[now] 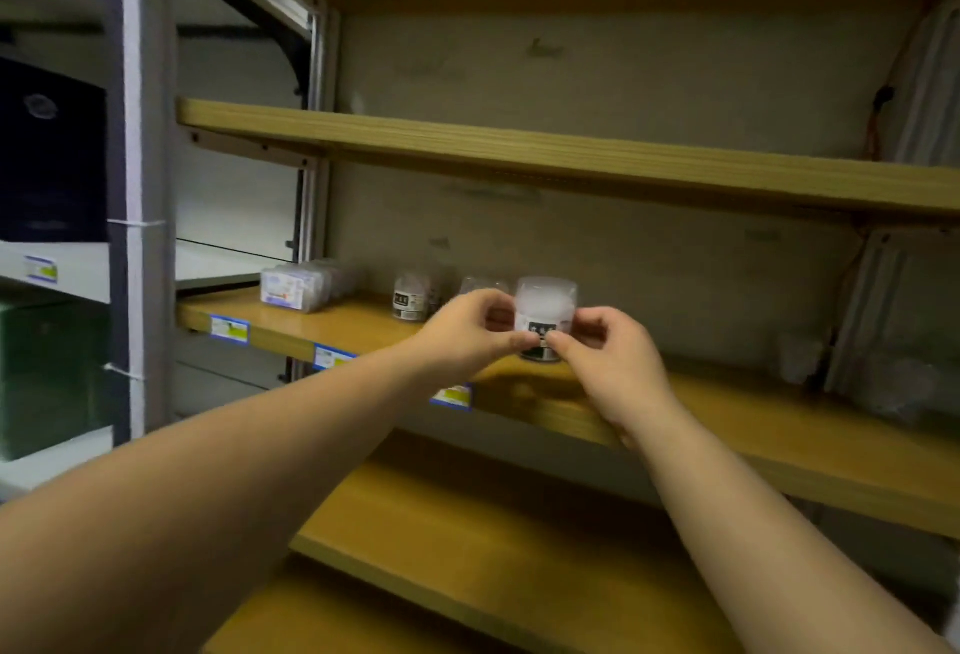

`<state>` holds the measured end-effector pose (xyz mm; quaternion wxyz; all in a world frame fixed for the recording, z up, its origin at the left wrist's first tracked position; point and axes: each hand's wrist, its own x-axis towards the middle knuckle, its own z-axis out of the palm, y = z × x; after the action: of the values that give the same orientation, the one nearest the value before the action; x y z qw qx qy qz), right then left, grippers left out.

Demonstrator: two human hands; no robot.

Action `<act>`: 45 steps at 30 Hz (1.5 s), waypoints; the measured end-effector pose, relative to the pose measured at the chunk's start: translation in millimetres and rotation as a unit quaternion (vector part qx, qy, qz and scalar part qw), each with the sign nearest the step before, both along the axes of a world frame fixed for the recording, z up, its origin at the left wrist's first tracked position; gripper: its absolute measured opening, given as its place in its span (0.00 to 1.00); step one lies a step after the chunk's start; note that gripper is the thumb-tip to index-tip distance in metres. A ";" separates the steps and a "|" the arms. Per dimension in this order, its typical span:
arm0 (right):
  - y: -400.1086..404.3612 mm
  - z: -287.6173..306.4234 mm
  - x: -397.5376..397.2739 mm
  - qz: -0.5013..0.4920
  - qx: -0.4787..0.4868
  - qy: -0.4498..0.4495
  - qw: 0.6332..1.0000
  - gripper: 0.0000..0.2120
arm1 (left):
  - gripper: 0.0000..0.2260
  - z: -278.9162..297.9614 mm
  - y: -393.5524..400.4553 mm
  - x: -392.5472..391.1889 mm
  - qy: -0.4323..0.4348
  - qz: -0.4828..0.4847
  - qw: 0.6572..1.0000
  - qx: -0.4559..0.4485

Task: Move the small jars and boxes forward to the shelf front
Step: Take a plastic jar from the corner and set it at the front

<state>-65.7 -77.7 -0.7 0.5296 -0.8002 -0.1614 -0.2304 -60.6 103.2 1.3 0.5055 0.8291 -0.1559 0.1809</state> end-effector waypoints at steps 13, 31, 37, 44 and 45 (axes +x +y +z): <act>230.0 -11.1 87.5 -0.048 0.006 0.088 0.995 0.16 | 0.13 -8.7 218.8 100.4 0.000 -0.008 0.997 0.076; 229.0 -19.7 95.6 -0.060 0.015 0.103 0.993 0.15 | 0.16 -14.7 219.1 111.7 0.013 -0.045 0.995 0.084; 225.0 -18.0 102.2 -0.072 0.009 0.114 0.991 0.11 | 0.18 -13.1 211.4 122.5 0.009 -0.017 0.990 0.138; 227.5 -18.2 104.9 -0.096 -0.025 0.136 0.986 0.20 | 0.25 -17.4 209.6 131.0 0.013 -0.004 0.990 0.144; 227.4 -18.6 104.3 -0.105 -0.026 0.135 0.985 0.21 | 0.27 -19.0 209.1 132.2 0.017 -0.004 0.992 0.124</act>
<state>38.5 149.7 -19.3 0.4983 -0.8500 -0.0095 -0.1706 71.6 312.3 -17.7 0.4016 0.8880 -0.1716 0.1440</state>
